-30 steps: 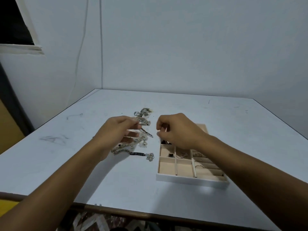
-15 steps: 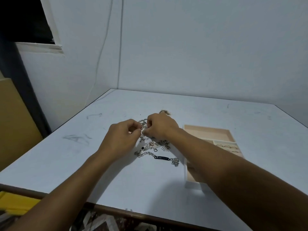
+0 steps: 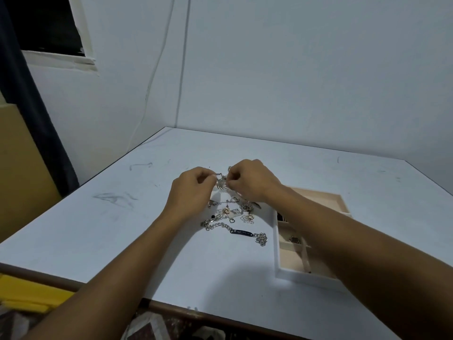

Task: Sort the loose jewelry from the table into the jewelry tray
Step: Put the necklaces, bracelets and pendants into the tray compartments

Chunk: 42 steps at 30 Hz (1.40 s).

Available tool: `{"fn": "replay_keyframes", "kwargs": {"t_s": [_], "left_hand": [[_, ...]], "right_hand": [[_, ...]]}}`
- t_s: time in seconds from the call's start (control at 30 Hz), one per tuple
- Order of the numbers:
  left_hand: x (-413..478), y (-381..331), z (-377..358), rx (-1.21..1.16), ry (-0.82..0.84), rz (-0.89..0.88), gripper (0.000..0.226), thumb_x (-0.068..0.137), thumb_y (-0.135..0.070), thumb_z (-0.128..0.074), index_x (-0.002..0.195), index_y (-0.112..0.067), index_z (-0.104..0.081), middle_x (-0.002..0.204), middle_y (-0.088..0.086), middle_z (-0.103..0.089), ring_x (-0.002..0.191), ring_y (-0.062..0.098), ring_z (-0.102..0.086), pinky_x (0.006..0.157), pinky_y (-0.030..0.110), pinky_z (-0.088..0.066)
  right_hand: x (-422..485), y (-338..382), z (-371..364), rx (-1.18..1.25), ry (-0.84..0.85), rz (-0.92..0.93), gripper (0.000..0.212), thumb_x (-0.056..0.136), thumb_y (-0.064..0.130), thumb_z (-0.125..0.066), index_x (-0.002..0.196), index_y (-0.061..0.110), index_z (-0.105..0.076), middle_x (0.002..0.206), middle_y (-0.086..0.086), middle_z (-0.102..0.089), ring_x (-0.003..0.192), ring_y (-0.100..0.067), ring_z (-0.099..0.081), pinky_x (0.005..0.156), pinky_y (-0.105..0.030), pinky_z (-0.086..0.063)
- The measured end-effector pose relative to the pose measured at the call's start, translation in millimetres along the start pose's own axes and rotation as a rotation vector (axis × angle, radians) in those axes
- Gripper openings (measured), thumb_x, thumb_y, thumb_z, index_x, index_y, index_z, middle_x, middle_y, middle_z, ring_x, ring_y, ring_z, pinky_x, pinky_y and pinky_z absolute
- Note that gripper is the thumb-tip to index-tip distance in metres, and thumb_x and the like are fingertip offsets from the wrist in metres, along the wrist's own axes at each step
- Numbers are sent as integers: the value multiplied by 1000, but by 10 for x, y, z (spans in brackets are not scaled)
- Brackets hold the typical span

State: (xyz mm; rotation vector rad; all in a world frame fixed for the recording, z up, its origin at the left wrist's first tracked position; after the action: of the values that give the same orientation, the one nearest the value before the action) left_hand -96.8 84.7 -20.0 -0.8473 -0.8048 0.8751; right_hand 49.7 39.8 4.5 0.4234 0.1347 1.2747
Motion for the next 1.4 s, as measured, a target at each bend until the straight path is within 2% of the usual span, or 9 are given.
{"fn": "replay_keyframes", "kwargs": {"t_s": [0.07,0.13,0.2,0.33,0.6,0.83,1.0,1.2,1.4], "left_hand": [[44,18,-43,-109,22,67,21,91,-37,-54,87,-24,-69,92,-10,-70,89,11,-62,89,34,-49],[71,21,-93,-258,47,147,33,91,-42,-51,81,-17,-69,90,-3,-72,90,19,-66,94,44,-50],[81,15,-163,-408,74,225,36,95,-40,-48,89,-12,-70,95,5,-74,95,24,-68,95,44,-51],[38,-66,-262,-540,127,301,40,100,-37,-43,96,-7,-68,97,10,-71,86,22,-68,87,37,-55],[-55,-192,-366,-583,202,310,44,100,-38,-43,99,-1,-67,98,16,-71,86,28,-69,85,41,-57],[-160,-386,-499,-561,292,261,47,99,-40,-43,95,-1,-69,84,16,-72,81,28,-71,77,36,-58],[-272,-549,-654,-527,353,241,47,99,-40,-45,95,0,-69,84,16,-72,81,29,-72,73,33,-59],[-379,-695,-817,-493,423,222,46,99,-40,-45,91,-2,-70,82,14,-72,82,30,-72,82,40,-58],[-499,-840,-961,-435,486,186,49,99,-40,-45,95,2,-69,84,18,-69,83,35,-70,82,41,-58]], "right_hand": [[-41,-24,59,24,15,16,17,84,18,-59,72,27,-68,81,3,-71,82,-18,-65,73,-34,-55],[-83,-52,110,36,13,28,14,83,19,-61,76,24,-71,82,5,-71,84,-15,-64,77,-35,-55],[-127,-75,156,45,6,38,11,83,19,-63,79,22,-73,81,7,-71,83,-14,-65,78,-36,-55],[-217,-127,235,49,-19,52,10,84,20,-65,81,20,-75,79,10,-69,83,-14,-64,79,-37,-55],[-404,-262,365,60,-46,61,9,85,22,-66,84,21,-75,83,5,-73,84,-14,-65,80,-36,-54],[-681,-400,530,92,-77,34,10,85,20,-64,84,21,-74,77,9,-71,74,-10,-64,71,-31,-54],[-879,-551,613,100,-99,-9,10,84,20,-65,83,22,-74,71,10,-70,67,-4,-63,67,-25,-53],[-1130,-711,708,116,-116,-39,8,82,21,-66,80,24,-74,70,9,-70,69,-6,-65,69,-31,-56],[-1333,-851,775,133,-126,-77,5,82,21,-68,81,24,-73,71,9,-70,70,-6,-65,70,-28,-55]]}}
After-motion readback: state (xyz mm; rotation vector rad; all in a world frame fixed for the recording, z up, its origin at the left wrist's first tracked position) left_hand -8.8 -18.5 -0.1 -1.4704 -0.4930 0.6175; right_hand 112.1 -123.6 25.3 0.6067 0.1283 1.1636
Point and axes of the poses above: each hand's wrist, its own x-axis towards the middle knuckle, its own z-axis out of the back of the hand, y = z × x, the point moved 3 cm from there along x, towards the middle knuckle
